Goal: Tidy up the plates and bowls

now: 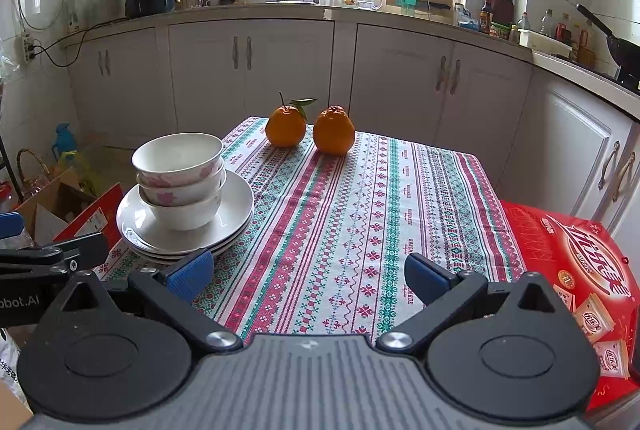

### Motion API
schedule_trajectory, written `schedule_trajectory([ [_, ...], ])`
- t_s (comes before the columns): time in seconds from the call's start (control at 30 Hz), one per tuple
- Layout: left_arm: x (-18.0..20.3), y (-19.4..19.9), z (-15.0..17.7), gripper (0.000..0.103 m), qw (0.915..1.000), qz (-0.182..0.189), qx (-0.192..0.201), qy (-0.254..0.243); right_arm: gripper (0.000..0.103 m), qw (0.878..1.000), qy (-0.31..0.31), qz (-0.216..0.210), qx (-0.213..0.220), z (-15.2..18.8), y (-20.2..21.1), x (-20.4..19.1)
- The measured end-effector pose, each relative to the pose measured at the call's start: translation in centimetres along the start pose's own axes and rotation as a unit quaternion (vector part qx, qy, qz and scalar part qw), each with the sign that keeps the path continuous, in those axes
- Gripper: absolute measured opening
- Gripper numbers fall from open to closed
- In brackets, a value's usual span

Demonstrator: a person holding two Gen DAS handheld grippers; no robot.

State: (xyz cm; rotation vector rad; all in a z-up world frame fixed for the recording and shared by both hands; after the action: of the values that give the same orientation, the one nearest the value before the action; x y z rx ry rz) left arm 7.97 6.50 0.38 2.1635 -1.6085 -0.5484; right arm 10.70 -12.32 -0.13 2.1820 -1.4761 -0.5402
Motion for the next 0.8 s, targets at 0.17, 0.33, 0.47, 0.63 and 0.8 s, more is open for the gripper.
schedule_trajectory([
  [0.17,0.02,-0.10,-0.02,0.102,1.0000,0.001,-0.002,0.001,0.103,1.000,0.000,0.002,0.000,0.01,-0.07,0.09],
  [0.33,0.01,-0.11,-0.02,0.102,1.0000,0.001,-0.003,0.001,0.103,1.000,0.001,0.003,0.000,-0.02,-0.04,0.08],
  [0.47,-0.01,-0.09,-0.03,0.102,1.0000,0.001,-0.002,0.002,0.103,1.000,0.001,0.003,0.000,-0.03,-0.04,0.08],
  [0.63,-0.01,-0.06,-0.02,0.102,1.0000,0.002,-0.002,0.003,0.103,1.000,0.001,0.003,0.002,-0.04,0.00,0.04],
  [0.8,-0.01,0.00,-0.07,0.102,1.0000,0.001,-0.001,0.004,0.103,1.000,0.001,0.004,0.002,-0.09,0.00,0.06],
])
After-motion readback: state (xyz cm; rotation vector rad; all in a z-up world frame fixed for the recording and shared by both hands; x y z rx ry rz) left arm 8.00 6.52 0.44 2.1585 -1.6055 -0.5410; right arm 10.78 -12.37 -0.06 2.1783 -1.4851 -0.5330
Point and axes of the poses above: each gripper's, at about its wrist camera, not at the fingertips, and y roughly against the way its jaws point, x to its right, z to its underside, the point moved 6 cm from there along -y, roughly the way its jaws point, and after that the axes turned 13 degrees about -z, right-handed, at the moved point
